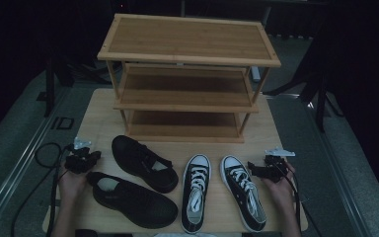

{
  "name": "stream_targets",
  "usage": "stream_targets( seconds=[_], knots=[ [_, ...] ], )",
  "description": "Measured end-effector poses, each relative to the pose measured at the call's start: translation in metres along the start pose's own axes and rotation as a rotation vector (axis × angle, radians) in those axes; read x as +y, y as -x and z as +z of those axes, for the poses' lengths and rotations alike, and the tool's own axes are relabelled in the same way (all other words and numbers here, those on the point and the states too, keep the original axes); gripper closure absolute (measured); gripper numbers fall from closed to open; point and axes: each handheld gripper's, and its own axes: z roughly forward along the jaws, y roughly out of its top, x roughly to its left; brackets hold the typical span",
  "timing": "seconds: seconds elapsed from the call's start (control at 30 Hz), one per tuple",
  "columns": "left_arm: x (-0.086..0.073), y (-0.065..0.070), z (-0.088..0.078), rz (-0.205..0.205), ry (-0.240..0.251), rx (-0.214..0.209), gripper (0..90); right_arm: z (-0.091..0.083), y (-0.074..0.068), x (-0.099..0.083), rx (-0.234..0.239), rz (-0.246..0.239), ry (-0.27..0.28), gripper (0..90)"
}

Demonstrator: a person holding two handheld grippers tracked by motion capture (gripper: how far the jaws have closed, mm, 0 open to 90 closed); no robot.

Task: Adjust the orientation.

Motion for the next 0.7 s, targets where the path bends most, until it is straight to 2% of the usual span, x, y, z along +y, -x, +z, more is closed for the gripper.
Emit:
stream_targets(
  seconds=[0.07, 0.1, 0.17, 0.5, 0.7],
  knots=[
    [0.002, 0.0, -0.002, 0.005, 0.0, -0.022, 90.0, 0.0, 0.0, 0.0, 0.0, 0.0, 0.0, 14.8],
    [0.003, 0.003, -0.003, 0.026, -0.004, -0.038, 90.0, 0.0, 0.0, 0.0, 0.0, 0.0, 0.0, 14.8],
    [0.004, 0.005, -0.002, 0.042, -0.01, -0.057, 90.0, 0.0, 0.0, 0.0, 0.0, 0.0, 0.0, 14.8],
    [0.008, 0.01, 0.0, 0.059, -0.015, -0.098, 89.9, 0.0, 0.0, 0.0, 0.0, 0.0, 0.0, 14.8],
    [0.012, 0.016, 0.003, 0.099, -0.023, -0.119, 89.9, 0.0, 0.0, 0.0, 0.001, 0.0, 0.0, 14.8]
  ],
)
